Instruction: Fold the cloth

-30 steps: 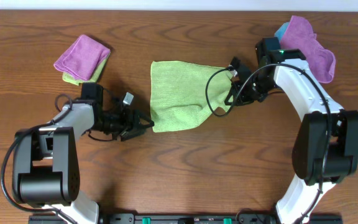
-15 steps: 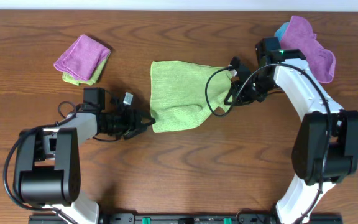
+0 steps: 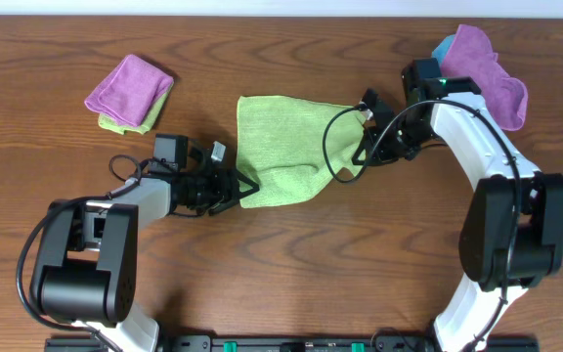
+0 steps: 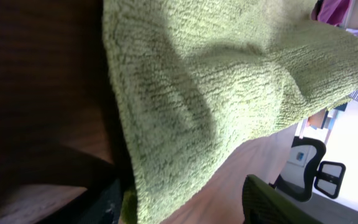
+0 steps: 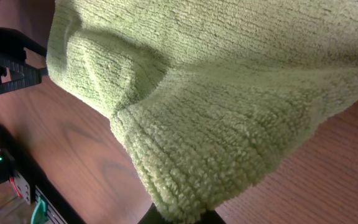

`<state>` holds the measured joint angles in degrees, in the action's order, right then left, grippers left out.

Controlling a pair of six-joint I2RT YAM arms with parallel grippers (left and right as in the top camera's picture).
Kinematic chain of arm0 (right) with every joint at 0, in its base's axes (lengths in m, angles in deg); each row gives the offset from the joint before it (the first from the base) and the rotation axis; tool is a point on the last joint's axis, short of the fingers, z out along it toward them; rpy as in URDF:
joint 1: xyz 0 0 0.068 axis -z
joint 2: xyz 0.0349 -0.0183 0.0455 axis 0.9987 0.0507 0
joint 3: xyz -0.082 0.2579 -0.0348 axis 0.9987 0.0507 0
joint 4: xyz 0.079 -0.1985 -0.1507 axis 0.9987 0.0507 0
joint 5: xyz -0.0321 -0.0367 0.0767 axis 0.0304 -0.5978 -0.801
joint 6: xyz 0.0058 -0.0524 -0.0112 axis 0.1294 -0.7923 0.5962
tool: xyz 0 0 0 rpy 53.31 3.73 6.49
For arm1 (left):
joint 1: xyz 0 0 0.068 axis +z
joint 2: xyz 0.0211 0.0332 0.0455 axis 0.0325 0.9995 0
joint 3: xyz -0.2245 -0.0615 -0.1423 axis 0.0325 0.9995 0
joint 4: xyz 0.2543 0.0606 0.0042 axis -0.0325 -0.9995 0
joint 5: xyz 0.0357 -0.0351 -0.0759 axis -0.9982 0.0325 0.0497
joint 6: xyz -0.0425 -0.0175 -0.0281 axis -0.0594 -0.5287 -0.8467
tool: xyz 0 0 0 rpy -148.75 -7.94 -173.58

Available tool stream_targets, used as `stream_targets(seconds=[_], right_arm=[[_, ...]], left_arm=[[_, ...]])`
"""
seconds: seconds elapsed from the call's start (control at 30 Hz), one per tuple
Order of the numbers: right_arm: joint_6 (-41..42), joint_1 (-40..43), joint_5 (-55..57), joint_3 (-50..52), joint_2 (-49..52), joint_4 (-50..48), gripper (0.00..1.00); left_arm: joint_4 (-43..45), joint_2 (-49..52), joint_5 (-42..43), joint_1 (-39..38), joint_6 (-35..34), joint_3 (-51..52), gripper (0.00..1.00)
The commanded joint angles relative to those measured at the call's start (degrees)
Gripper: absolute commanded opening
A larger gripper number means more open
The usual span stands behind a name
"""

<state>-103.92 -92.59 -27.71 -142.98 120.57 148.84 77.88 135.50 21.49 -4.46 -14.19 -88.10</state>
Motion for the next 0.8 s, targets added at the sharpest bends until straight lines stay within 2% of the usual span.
stream_targets(seconds=[0.0, 0.17, 0.3, 0.37, 0.43, 0.53, 0.57, 0.77], right_arm=[[-0.5, -0.2, -1.3, 0.2, -0.3, -0.1, 0.02], [-0.5, -0.2, -1.3, 0.2, -0.3, -0.1, 0.02], [-0.5, -0.2, -1.3, 0.2, -0.3, -0.5, 0.02], [-0.5, -0.2, -1.3, 0.2, -0.3, -0.5, 0.02], [-0.5, -0.2, -1.3, 0.2, -0.3, -0.5, 0.01], [-0.5, -0.2, -1.3, 0.2, -0.3, -0.4, 0.01], [-0.5, -0.2, -1.3, 0.2, -0.3, -0.3, 0.02], [-0.5, -0.2, 1.7, 0.2, -0.3, 1.2, 0.02]], left_arm=[[1.5, 2.6, -1.4, -0.9, -2.1, 0.3, 0.59], [7.2, 3.8, -0.6, -2.1, -6.4, 0.3, 0.45], [9.9, 3.8, 0.1, -3.3, -8.1, 0.3, 0.49], [9.9, 3.8, 0.1, -3.8, -8.1, 0.3, 0.46], [9.9, 3.9, 0.1, -4.3, -8.1, 0.3, 0.36], [9.9, 3.9, 0.8, -4.3, -8.1, 0.3, 0.08], [10.0, 3.9, 1.7, -4.2, -8.1, 0.3, 0.06], [13.4, 3.8, 9.9, -1.5, -8.7, 0.0, 0.06]])
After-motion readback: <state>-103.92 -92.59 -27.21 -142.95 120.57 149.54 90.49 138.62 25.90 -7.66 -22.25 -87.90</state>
